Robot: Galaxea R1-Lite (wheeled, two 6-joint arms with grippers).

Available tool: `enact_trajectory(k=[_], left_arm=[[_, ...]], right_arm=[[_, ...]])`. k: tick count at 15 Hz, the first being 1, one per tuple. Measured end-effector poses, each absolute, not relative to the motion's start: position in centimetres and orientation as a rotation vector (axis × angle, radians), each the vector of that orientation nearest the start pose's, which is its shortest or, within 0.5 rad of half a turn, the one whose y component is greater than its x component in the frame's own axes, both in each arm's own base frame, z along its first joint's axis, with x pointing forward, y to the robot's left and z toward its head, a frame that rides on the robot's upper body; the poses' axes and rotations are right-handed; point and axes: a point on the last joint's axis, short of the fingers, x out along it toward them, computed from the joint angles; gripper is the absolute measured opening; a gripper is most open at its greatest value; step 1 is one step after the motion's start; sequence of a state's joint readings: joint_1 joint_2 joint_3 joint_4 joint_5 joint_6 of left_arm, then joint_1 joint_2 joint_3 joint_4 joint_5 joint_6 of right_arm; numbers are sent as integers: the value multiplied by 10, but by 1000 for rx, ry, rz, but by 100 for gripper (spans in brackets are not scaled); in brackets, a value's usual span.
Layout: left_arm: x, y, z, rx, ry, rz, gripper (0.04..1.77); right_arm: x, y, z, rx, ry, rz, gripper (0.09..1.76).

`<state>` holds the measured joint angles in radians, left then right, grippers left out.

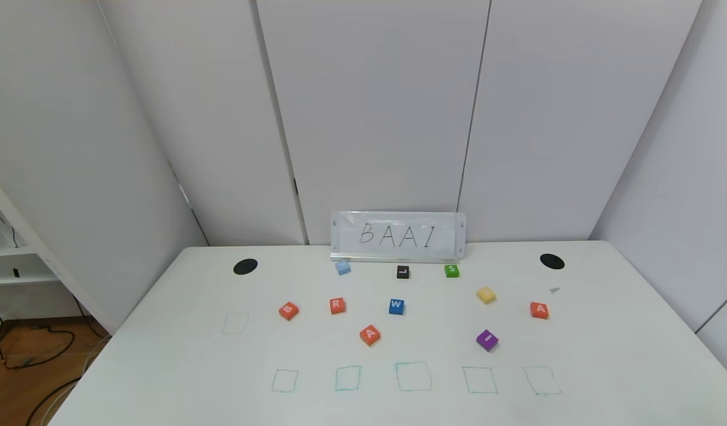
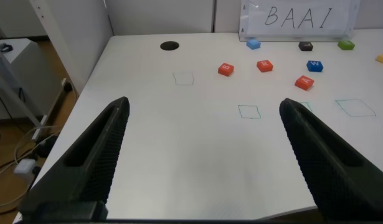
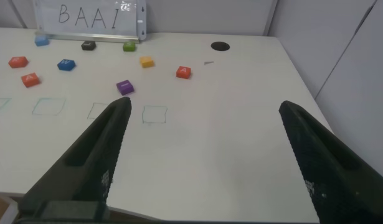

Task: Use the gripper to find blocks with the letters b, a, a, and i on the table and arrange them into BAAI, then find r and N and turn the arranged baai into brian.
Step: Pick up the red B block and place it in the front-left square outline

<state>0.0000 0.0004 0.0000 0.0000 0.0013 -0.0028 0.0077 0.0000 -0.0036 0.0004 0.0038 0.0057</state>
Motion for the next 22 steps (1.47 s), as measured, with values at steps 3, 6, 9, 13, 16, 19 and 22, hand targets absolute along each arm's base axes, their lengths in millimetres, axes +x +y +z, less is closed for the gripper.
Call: enact_trajectory(k=[3, 6, 9, 13, 16, 19, 22], left_arm=[[-23, 0, 76, -8, 0, 1, 172], [-23, 0, 76, -9, 0, 1, 172], [-23, 0, 76, -9, -1, 1, 172], [-23, 0, 76, -8, -1, 2, 172], [-23, 0, 76, -8, -1, 1, 172], [-23, 0, 76, -8, -1, 1, 172], [-23, 0, 76, -4, -1, 2, 172]], right_arm=[[-23, 0, 76, 6, 1, 11, 171], [-23, 0, 76, 6, 7, 10, 171], [-23, 0, 76, 6, 9, 10, 171], [-23, 0, 76, 4, 9, 9, 171], [-23, 0, 76, 4, 10, 9, 171], [-23, 0, 76, 4, 18, 9, 171], [-24, 0, 76, 3, 18, 10, 171]])
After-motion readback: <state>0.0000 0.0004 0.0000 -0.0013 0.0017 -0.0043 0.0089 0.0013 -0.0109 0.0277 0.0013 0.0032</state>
